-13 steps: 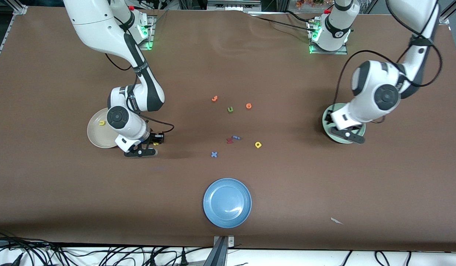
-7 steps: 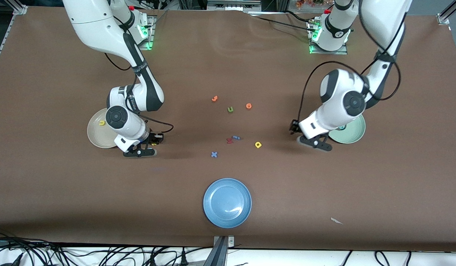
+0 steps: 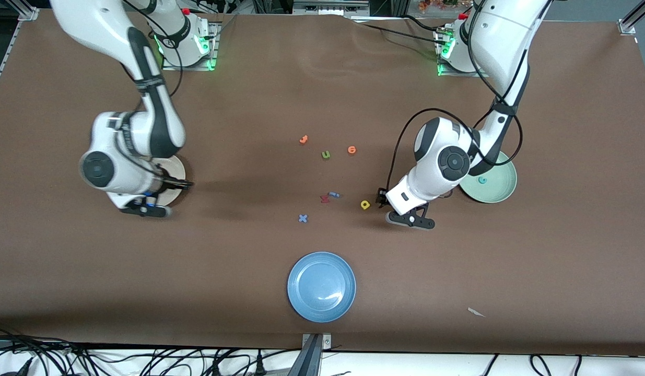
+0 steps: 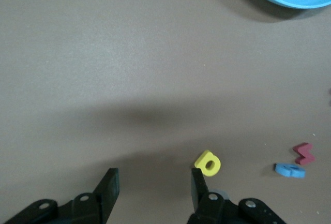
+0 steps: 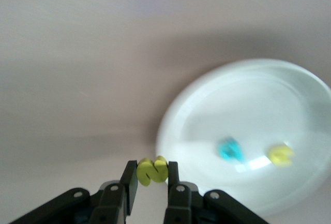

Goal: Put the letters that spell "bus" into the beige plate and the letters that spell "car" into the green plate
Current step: 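Place the yellow 2 on the cream plate while the left gripper reaches the yellow letter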

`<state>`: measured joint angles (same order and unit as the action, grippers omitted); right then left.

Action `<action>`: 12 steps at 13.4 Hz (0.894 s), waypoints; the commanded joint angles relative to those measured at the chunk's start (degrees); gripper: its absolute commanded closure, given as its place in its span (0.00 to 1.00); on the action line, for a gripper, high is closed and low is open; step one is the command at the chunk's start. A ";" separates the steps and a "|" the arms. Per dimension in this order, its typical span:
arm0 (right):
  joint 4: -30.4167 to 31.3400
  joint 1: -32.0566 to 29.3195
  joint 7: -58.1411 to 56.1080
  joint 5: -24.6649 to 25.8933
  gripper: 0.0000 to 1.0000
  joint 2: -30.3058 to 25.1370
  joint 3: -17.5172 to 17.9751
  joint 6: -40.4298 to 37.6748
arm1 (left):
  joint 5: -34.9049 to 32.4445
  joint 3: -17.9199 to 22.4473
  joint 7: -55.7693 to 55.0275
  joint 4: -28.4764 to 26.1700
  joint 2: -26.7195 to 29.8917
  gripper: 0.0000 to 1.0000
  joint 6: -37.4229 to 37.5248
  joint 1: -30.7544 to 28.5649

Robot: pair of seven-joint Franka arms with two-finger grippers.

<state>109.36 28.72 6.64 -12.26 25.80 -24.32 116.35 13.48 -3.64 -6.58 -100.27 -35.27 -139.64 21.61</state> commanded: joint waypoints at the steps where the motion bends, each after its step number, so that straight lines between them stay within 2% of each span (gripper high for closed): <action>1: 5.05 0.28 -0.92 -0.75 0.84 -1.63 -2.91 -3.50 | 1.47 2.05 -1.67 3.67 -3.30 0.35 -0.81 3.52; 4: 10.25 0.19 -7.58 -0.75 0.83 -1.63 -6.60 -0.96 | 1.47 2.23 -4.40 5.52 -5.85 0.35 -0.90 6.07; 6: 10.70 -0.51 -8.83 -0.84 0.81 -0.67 -6.79 -0.08 | 1.47 2.23 -4.49 5.53 -6.47 0.35 -0.90 7.21; 7: 10.70 -0.51 -8.84 -0.75 0.69 -0.58 -6.79 -0.16 | 1.38 2.23 -4.58 5.53 -6.82 0.35 -0.90 7.57; 8: 10.44 -0.51 -8.75 -0.84 0.17 -0.66 -6.88 -0.51 | 1.38 2.23 -5.28 5.44 -7.00 0.35 -0.90 7.74; 9: 9.91 -0.51 -8.49 -0.84 0.01 -1.01 -6.96 -1.03 | 1.29 2.23 -5.72 5.52 -7.44 0.34 -0.90 8.01; 11: 6.42 -0.51 -7.96 -0.84 0.00 -1.98 -7.75 -6.45 | 1.20 2.23 -5.90 5.35 -7.62 0.34 -0.90 8.45; 12: 2.21 -0.51 -7.87 -0.75 0.00 -1.98 -8.45 -11.88 | 1.20 2.32 -5.98 5.35 -7.97 0.33 -0.90 8.80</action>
<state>116.85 28.12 -0.91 -12.28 25.34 -31.57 112.04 13.48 -2.38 -12.16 -96.34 -42.11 -140.61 28.90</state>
